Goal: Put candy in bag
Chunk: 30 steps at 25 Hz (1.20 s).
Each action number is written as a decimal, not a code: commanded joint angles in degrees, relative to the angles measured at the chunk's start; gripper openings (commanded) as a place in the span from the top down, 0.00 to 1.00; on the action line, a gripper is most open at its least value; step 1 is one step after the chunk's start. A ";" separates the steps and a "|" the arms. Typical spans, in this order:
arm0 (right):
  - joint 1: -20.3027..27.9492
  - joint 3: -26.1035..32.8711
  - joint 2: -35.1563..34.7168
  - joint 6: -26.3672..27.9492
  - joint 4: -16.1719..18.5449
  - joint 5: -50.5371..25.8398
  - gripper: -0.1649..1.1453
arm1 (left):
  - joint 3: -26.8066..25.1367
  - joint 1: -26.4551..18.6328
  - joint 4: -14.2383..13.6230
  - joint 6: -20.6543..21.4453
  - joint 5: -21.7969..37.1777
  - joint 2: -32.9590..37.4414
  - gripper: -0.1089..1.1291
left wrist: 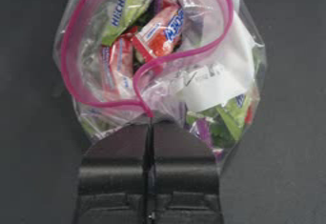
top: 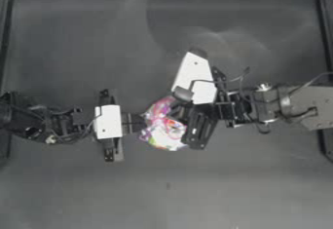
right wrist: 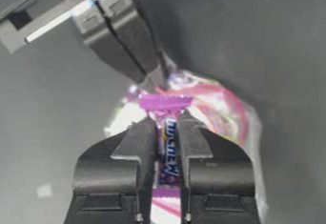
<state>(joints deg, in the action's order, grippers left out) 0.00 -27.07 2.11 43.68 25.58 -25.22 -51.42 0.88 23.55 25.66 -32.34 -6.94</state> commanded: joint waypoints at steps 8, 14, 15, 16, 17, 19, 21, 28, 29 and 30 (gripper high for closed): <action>-0.09 1.58 -3.16 -0.09 -0.70 2.64 0.53 | 0.88 0.00 -0.18 -0.09 -0.09 1.05 0.82; -0.09 1.58 -5.01 -0.09 -0.35 2.64 0.53 | 0.97 0.00 -0.09 -0.09 -0.09 0.97 0.82; -0.09 1.58 -5.36 -0.09 -0.35 2.64 0.52 | 0.97 0.00 -0.18 -0.09 -0.09 0.97 0.82; -0.09 1.49 -5.54 -0.09 -0.26 2.64 0.53 | 0.97 0.00 -0.09 -0.09 -0.09 0.97 0.82; 0.00 1.58 -5.89 -0.09 -0.09 2.55 0.53 | 0.88 0.00 -0.18 -0.09 -0.09 0.97 0.82; 0.00 1.67 -6.42 -0.09 0.35 2.46 0.52 | 0.97 0.00 -0.18 -0.09 -0.09 0.97 0.82; 0.00 1.67 -6.68 -0.09 0.70 2.11 0.52 | 0.97 0.00 -0.09 -0.18 -0.09 0.97 0.82; 0.00 1.93 -7.38 -0.09 2.11 0.00 0.42 | 0.97 0.00 -0.18 -0.26 -0.09 0.97 0.82; 0.00 2.11 -7.38 -0.09 2.11 0.00 0.38 | 0.97 0.00 -0.09 -0.26 0.00 0.97 0.82; -0.09 2.20 -7.38 -0.09 2.20 0.00 0.34 | 0.97 0.00 -0.18 -0.18 -0.09 0.97 0.82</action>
<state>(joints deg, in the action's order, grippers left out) 0.00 -26.46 -6.33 43.59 27.42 -25.40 -51.42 0.79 23.55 25.49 -32.26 -6.94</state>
